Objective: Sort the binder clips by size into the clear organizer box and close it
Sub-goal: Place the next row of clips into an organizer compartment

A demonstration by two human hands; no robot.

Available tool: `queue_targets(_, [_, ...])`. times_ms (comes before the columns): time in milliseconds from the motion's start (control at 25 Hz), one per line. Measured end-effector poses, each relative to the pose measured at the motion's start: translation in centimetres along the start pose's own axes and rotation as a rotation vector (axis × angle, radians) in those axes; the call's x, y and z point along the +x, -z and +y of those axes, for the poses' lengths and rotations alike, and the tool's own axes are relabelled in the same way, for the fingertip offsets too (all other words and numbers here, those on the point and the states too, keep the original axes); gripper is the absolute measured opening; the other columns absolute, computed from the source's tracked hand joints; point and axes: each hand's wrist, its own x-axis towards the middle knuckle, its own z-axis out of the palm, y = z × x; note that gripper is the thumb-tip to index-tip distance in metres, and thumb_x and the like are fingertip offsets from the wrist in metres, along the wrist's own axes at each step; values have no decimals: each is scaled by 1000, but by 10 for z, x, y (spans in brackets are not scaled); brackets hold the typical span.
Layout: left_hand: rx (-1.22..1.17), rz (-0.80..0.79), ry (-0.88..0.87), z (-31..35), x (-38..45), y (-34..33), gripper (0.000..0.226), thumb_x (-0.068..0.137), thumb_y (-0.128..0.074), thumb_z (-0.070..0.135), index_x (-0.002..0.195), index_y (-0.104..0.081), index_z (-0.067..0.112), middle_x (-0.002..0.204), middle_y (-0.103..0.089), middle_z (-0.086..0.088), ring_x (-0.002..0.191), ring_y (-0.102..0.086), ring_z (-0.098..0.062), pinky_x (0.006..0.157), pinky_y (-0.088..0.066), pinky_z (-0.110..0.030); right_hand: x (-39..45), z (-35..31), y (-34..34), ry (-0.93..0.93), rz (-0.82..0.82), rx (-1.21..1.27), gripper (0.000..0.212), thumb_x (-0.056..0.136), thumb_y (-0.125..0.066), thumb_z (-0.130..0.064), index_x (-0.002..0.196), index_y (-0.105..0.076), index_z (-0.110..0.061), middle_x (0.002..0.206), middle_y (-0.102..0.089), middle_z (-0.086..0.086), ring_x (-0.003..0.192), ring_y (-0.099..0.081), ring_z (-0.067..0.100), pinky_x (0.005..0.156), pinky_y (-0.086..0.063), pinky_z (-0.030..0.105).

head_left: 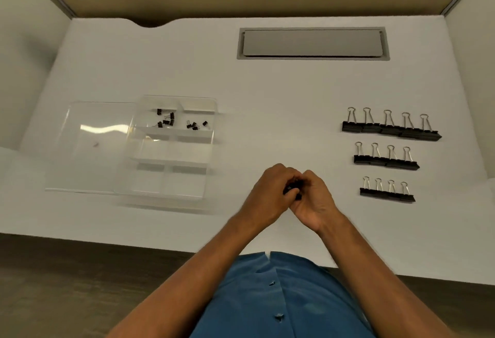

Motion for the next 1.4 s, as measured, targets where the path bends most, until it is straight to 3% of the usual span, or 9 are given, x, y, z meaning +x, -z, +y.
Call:
queue_targets(120, [82, 80, -25, -15, -8, 40, 31, 95, -58, 12, 124, -64, 22, 112, -61, 2, 105, -52, -9, 90, -46, -22, 15, 16, -42, -13, -40, -69, 18, 94, -48, -12, 83, -62, -6, 79, -61, 7, 69, -62, 14, 56, -54, 23])
queue_targets(320, [4, 232, 8, -48, -19, 95, 27, 94, -61, 16, 119, -65, 26, 105, -59, 7, 100, -54, -6, 88, -48, -21, 39, 47, -104, -6, -167, -173, 14, 93, -54, -15, 90, -66, -8, 87, -66, 7, 85, -67, 18, 71, -57, 28])
queue_targets(480, [-204, 530, 26, -75, -30, 134, 19, 92, -63, 10, 108, -71, 18, 102, -65, 8, 96, -62, -6, 80, -50, -15, 59, 62, -144, -47, -259, -181, 18, 95, -56, -21, 95, -67, -8, 102, -70, 15, 98, -71, 26, 86, -58, 35])
queue_targets(600, [-129, 690, 91, -114, -41, 153, 16, 95, -61, 12, 108, -69, 18, 106, -65, 9, 98, -61, -6, 79, -52, -17, 77, 70, -170, -61, -276, -225, 21, 96, -60, -27, 90, -67, -9, 92, -65, 11, 80, -66, 20, 71, -58, 28])
queue_targets(800, [446, 449, 343, -201, -60, 151, 48, 92, -65, 40, 135, -53, 22, 147, -46, -4, 136, -39, -23, 113, -36, -47, 107, 83, -208, 191, -237, -850, 18, 94, -68, -15, 107, -67, -3, 97, -68, 11, 85, -69, 21, 79, -61, 30])
queue_targets(960, [584, 420, 295, -217, -69, 137, 56, 91, -63, 39, 142, -48, 20, 152, -42, -8, 141, -35, -29, 114, -32, -53, 136, 103, -218, 627, -254, -1710, 14, 93, -65, -11, 107, -67, -11, 100, -62, 2, 83, -60, 15, 73, -50, 20])
queue_targets(1040, [574, 450, 300, -215, -68, 137, 54, 91, -61, 37, 140, -49, 19, 150, -44, -8, 140, -37, -28, 114, -32, -52, 150, 113, -217, 747, -297, -1963, 13, 94, -63, -10, 106, -67, -13, 106, -58, 4, 85, -58, 16, 76, -50, 25])
queue_targets(1200, [569, 449, 306, -217, -67, 136, 52, 91, -57, 36, 140, -50, 19, 149, -47, -8, 140, -37, -27, 115, -31, -51, 165, 124, -212, 732, -318, -2087, 16, 95, -62, -5, 107, -67, -14, 115, -55, 9, 95, -60, 22, 85, -56, 37])
queue_targets(1400, [539, 474, 283, -220, -68, 135, 51, 90, -59, 33, 138, -52, 17, 146, -49, -10, 138, -40, -29, 112, -35, -52, 162, 123, -208, 826, -397, -2021, 24, 90, -65, 3, 107, -67, -14, 115, -57, 8, 102, -56, 23, 88, -52, 31])
